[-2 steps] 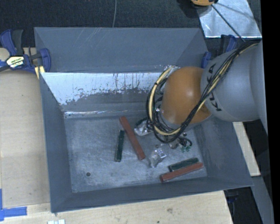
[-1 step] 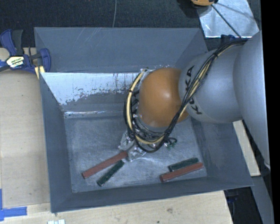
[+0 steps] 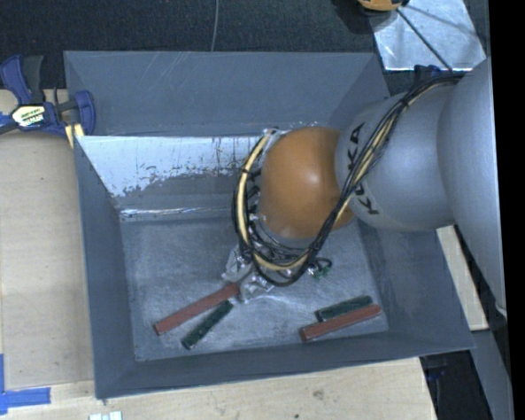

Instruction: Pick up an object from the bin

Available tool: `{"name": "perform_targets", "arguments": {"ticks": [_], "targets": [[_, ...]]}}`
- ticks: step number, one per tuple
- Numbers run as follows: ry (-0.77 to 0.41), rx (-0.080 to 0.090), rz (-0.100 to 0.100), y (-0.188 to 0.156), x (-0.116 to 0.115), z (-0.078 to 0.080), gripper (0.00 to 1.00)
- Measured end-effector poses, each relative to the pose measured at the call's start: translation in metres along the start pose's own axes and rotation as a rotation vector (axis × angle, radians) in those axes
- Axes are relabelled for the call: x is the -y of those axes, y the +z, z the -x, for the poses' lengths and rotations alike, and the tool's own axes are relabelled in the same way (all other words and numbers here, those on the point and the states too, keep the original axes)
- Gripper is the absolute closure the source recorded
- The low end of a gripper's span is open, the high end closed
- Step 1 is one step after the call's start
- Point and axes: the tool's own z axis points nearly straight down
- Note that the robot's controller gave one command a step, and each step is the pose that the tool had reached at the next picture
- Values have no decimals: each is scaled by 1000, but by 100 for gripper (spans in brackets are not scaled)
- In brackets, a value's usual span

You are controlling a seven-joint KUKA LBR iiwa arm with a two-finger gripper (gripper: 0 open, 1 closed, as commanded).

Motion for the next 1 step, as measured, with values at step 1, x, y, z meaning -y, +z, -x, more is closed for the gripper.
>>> {"name": "perform_targets", "arguments": {"ticks": [1], "targets": [[95, -2, 0, -135, -21, -10, 100]]}}
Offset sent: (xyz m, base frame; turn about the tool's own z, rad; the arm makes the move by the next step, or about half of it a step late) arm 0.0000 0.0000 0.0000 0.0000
